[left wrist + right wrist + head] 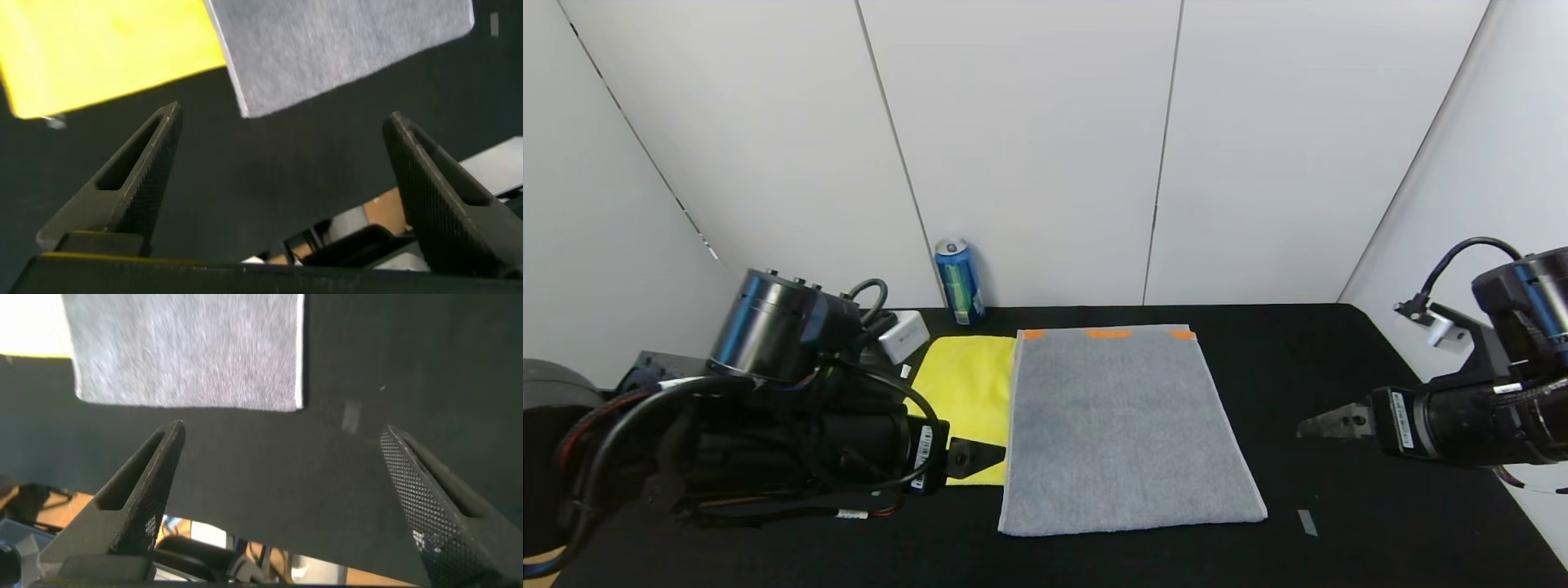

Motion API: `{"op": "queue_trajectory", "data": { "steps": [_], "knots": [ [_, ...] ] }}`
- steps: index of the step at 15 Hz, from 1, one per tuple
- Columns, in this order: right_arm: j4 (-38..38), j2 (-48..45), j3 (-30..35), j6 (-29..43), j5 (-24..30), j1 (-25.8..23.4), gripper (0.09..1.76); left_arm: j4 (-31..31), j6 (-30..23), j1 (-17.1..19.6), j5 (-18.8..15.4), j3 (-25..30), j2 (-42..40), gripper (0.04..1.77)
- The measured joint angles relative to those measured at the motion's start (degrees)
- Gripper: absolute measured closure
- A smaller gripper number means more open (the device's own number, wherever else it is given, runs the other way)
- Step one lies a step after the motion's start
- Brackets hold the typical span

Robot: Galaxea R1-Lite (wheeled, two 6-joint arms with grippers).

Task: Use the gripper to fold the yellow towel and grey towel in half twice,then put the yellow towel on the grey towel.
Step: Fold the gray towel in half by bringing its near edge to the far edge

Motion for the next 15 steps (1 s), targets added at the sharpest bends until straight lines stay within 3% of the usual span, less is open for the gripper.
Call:
{"op": "queue_trajectory", "data": {
  "steps": [3, 15],
  "knots": [
    [-1.6, 3.9, 0.1, 0.9, 0.0, 1.0, 0.14, -2.1, -2.3, -0.1, -4.7, 0.3, 3.9, 0.09],
    [-10.1, 12.2, 2.0, 4.2, 0.1, 3.2, 0.14, -8.7, -3.1, 0.5, -5.7, 3.6, 15.2, 0.09]
  ]
}}
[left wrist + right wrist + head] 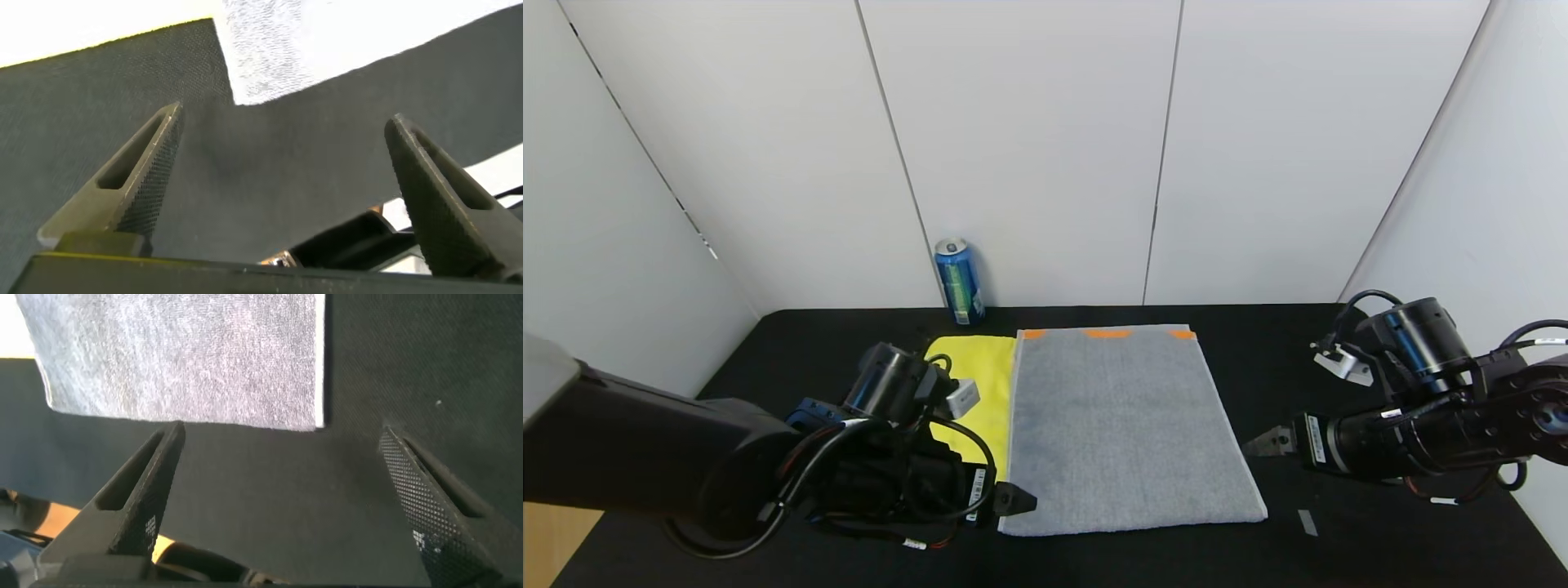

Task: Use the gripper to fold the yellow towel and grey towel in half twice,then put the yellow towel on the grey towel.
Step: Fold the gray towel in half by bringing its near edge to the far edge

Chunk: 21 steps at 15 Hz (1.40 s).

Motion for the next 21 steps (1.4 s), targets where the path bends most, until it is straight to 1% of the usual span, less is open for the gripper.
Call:
{"op": "queue_trajectory", "data": {
  "steps": [3, 5, 8, 10, 13, 17, 21],
  "knots": [
    [-0.5, 0.9, 0.1, 0.5, 2.1, -0.2, 0.14, -1.6, 0.0, -0.1, -2.0, 0.9, 2.5, 0.09],
    [-1.4, 1.3, 0.2, 0.6, 2.2, -0.4, 0.14, -1.9, 0.0, -0.1, -2.2, 1.0, 3.8, 0.09],
    [-3.8, 1.7, 0.7, 0.9, 2.3, -0.6, 0.14, -5.9, 0.4, -0.1, -2.4, 1.3, 6.2, 0.09],
    [-5.3, 2.3, 1.0, 1.0, 2.3, -0.6, 0.14, -7.3, 0.5, -0.3, -2.5, 1.6, 7.8, 0.09],
    [-7.2, 3.5, 1.6, 1.8, 2.3, -0.4, 0.14, -9.4, 0.5, -0.4, -4.2, 1.2, 10.1, 0.09],
    [-7.3, 4.1, 1.9, 1.9, 2.3, -0.4, 0.14, -12.0, 0.5, -0.4, -4.4, 0.6, 11.6, 0.09],
    [-7.3, 4.1, 2.1, 1.8, 2.4, -0.3, 0.14, -12.5, 0.6, -0.4, -4.5, 0.3, 12.0, 0.09]
  ]
}}
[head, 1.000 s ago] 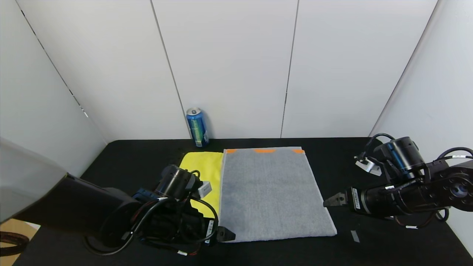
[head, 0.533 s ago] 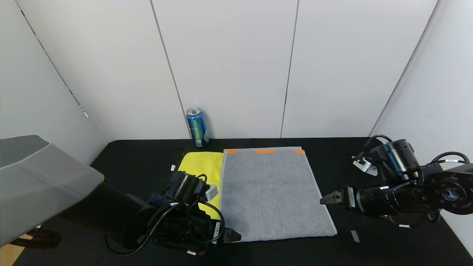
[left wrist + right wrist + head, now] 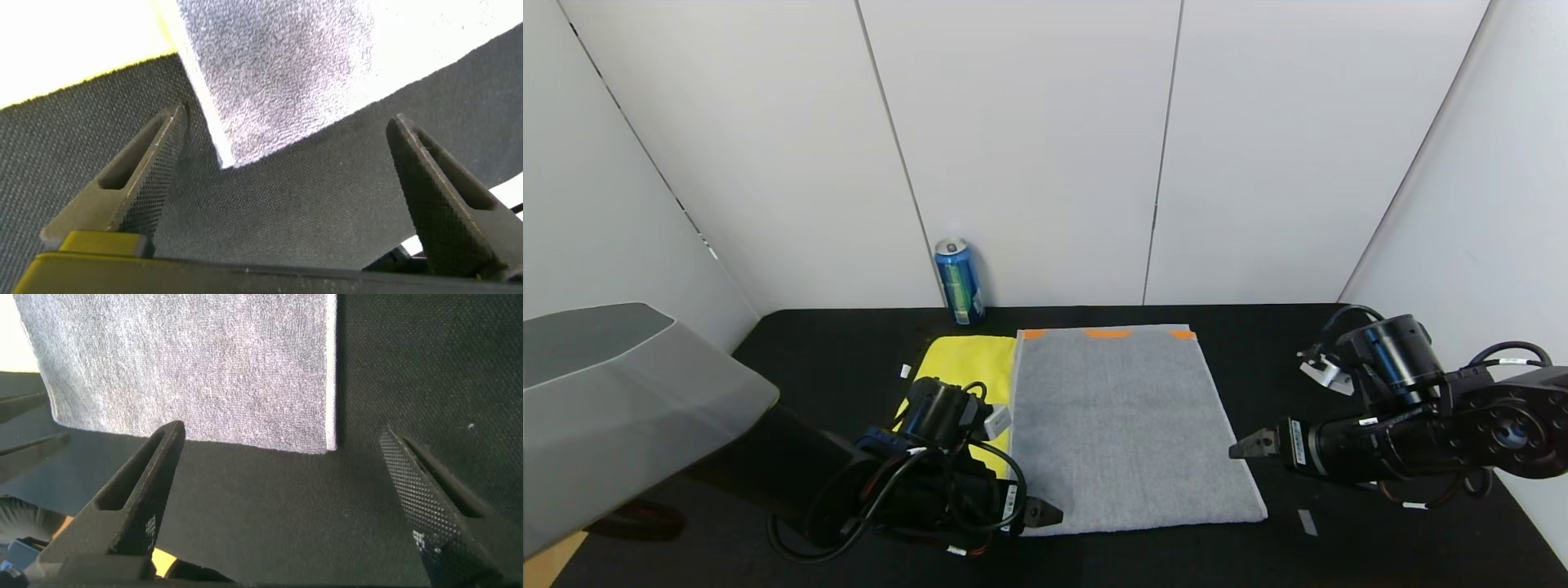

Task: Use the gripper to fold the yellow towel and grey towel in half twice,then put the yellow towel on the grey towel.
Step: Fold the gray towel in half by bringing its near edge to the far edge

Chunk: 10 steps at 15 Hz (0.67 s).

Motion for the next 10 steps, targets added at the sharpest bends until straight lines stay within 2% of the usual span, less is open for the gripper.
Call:
{"op": "queue_trajectory", "data": {
  "steps": [10],
  "knots": [
    [0.0, 0.0, 0.2, 0.0, 1.1, 0.0, 0.14, 0.0, 0.0, -0.4, -1.7, -1.9, 1.4, 0.09]
  ]
}}
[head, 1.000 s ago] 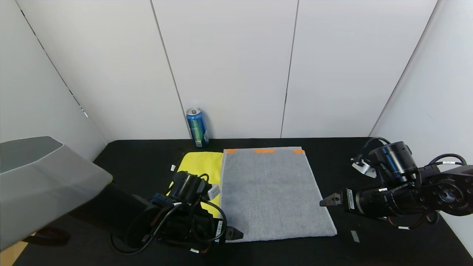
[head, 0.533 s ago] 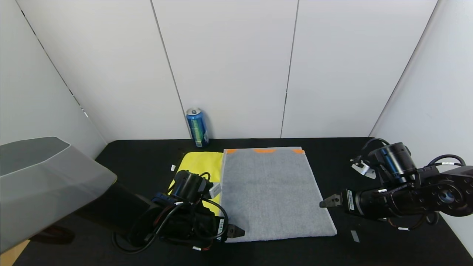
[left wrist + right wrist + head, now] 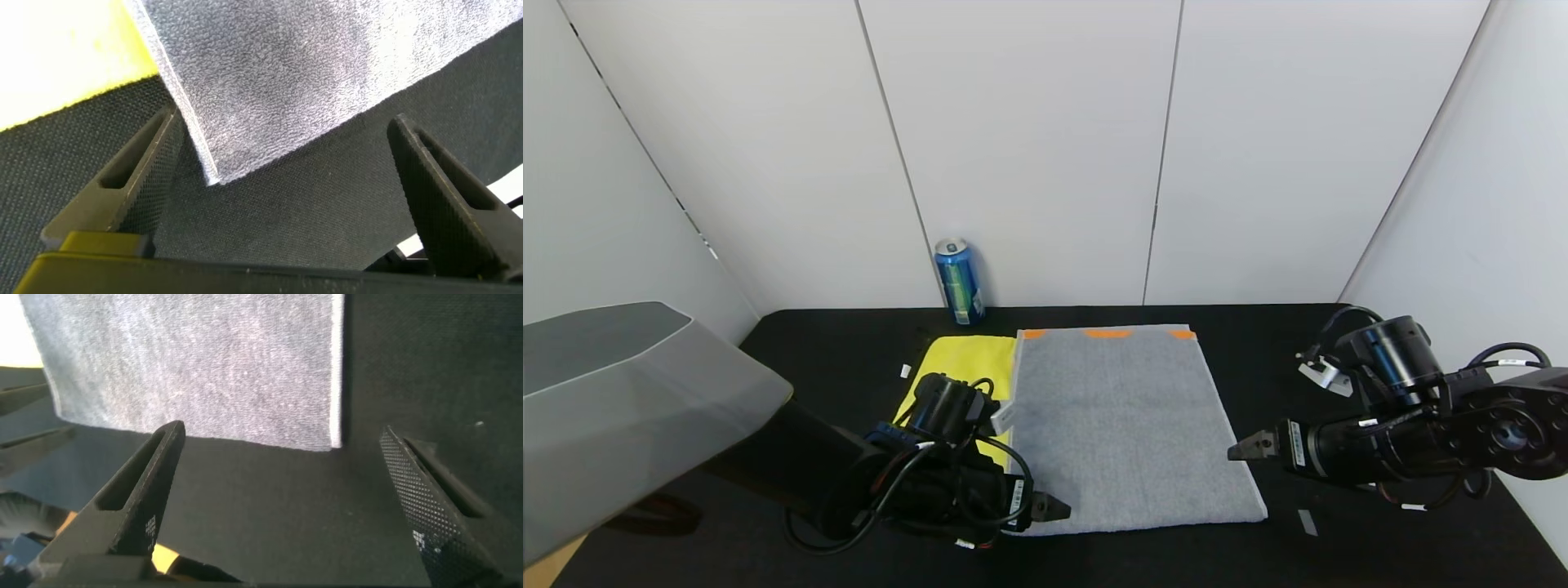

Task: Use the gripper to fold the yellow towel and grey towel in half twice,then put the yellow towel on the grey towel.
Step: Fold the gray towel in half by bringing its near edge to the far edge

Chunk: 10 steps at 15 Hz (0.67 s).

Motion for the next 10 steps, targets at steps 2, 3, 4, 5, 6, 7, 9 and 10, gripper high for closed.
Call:
{"op": "queue_trajectory", "data": {
  "steps": [2, 3, 4, 5, 6, 7, 9, 10],
  "knots": [
    [0.0, 0.0, 0.0, 0.1, 0.6, -0.2, 0.14, -0.1, 0.0, -0.4, 0.1, 0.0, 0.3, 0.09],
    [0.0, 0.0, 0.0, 0.1, 0.6, -0.2, 0.14, -0.1, 0.0, -0.6, 0.0, 0.0, 0.4, 0.09],
    [0.0, 0.0, 0.0, 0.1, 0.6, -0.2, 0.14, -0.1, 0.0, -0.7, 0.0, 0.0, 0.5, 0.09],
    [0.0, 0.0, 0.0, 0.1, 0.6, -0.3, 0.14, -0.2, 0.0, -0.9, 0.0, 0.0, 0.5, 0.09],
    [0.0, 0.0, 0.0, 0.1, 0.6, -0.3, 0.14, -0.2, 0.0, -0.9, 0.0, 0.0, 0.7, 0.26],
    [0.0, 0.1, 0.0, 0.0, 0.6, -0.3, 0.14, -0.1, 0.0, -0.9, 0.0, 0.0, 0.7, 0.44],
    [0.0, 0.1, 0.0, 0.1, 0.6, -0.3, 0.14, 0.1, 0.0, -1.0, -0.1, 0.1, 0.9, 0.72],
    [0.0, 0.1, 0.0, 0.1, 0.6, -0.3, 0.14, 0.2, 0.0, -1.0, -0.1, 0.1, 1.1, 0.84]
  ]
}}
